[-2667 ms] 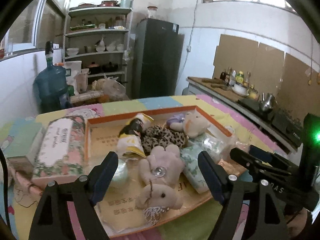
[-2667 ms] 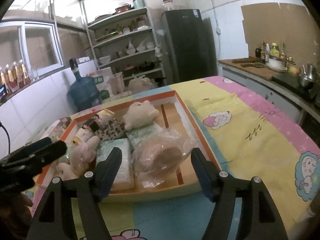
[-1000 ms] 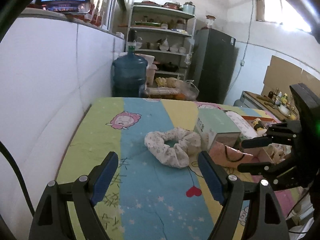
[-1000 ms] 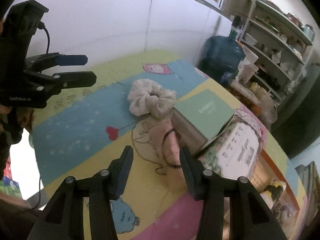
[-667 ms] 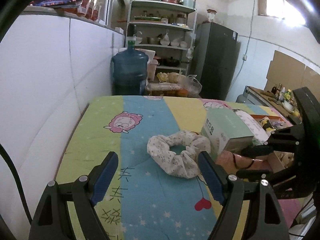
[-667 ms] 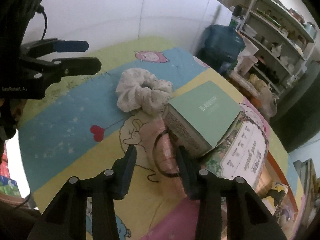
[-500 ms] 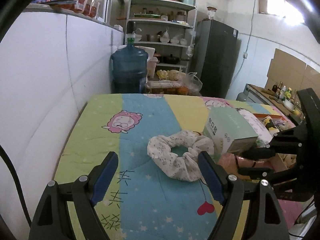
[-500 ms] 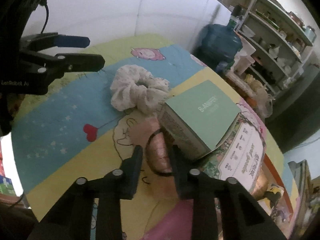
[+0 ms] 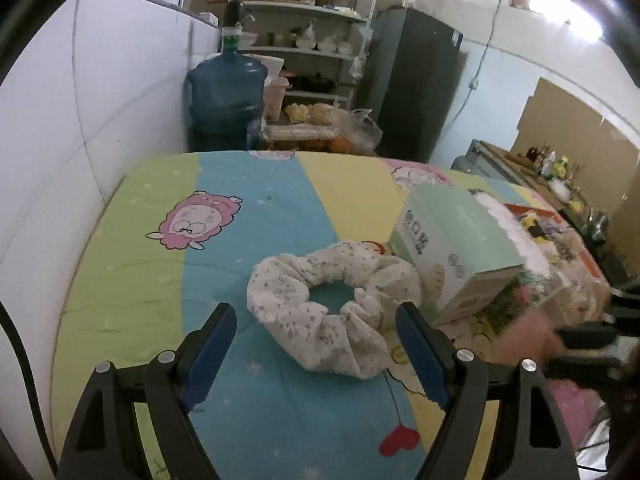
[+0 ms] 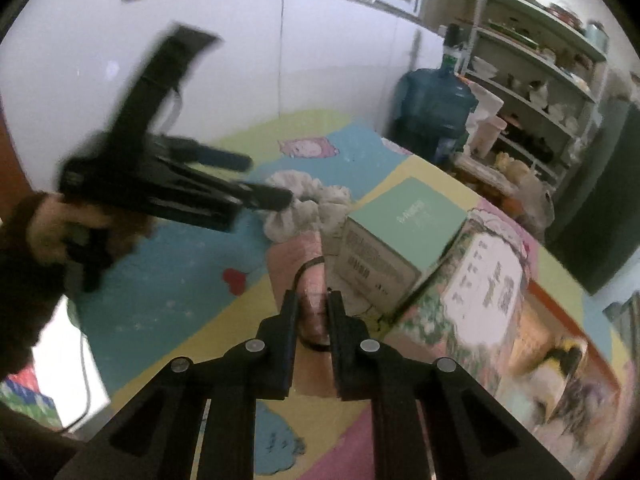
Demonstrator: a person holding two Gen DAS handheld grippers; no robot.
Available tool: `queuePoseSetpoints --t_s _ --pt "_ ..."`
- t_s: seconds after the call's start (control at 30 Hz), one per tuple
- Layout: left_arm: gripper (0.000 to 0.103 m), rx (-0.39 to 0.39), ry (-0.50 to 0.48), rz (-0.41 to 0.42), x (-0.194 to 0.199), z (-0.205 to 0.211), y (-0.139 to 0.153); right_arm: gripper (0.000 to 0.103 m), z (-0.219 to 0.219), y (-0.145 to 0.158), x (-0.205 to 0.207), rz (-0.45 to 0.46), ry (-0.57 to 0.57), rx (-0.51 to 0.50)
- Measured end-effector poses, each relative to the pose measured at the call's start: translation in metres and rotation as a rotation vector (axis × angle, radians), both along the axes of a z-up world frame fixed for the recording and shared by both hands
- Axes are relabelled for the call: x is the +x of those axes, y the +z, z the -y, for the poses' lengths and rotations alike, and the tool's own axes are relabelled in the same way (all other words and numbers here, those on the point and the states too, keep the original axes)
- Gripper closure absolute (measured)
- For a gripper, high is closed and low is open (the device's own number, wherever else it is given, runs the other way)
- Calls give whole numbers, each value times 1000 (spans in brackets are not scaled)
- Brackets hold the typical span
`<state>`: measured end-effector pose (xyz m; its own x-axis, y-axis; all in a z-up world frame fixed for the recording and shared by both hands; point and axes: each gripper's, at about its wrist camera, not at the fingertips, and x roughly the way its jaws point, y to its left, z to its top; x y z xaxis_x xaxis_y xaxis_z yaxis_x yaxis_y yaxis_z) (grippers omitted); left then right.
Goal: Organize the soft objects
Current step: 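Grasp the pink corded pouch with the right tool while the left tool grasps the white floral scrunchie, then carry the pouch and scrunchie over the cardboard tray with both tools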
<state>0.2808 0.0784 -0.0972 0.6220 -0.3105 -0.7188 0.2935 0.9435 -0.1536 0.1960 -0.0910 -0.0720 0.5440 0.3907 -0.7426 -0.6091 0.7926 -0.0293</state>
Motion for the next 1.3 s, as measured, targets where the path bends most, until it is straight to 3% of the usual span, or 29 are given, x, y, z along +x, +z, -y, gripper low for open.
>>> queuePoseSetpoints --t_s 0.1,0.17,0.3,0.33,0.37,0.4,0.5,0.87,1.3 --pt "24 18 32 -4 9 3 -5 89 11 6 -14 -4 -26 78" --pt "37 36 58 -13 15 6 -11 89 17 7 -24 -9 -43 123" --pt "49 61 78 -57 25 8 -24 88 26 7 -41 -20 -71 188" --pt "56 60 78 -60 25 8 -24 88 27 8 -44 -21 -76 201" --pt "77 49 77 -44 23 7 -22 88 29 7 -47 -22 -80 213" --pt "87 50 78 -37 22 6 -21 88 30 7 -50 -25 -85 227" --pt "98 66 74 10 13 10 -15 88 33 3 -53 -31 -98 254" --pt "98 19 78 105 -29 15 8 88 55 4 -52 -26 -173 319" --pt "98 11 12 306 -97 41 81 88 89 23 -67 41 -243 381"
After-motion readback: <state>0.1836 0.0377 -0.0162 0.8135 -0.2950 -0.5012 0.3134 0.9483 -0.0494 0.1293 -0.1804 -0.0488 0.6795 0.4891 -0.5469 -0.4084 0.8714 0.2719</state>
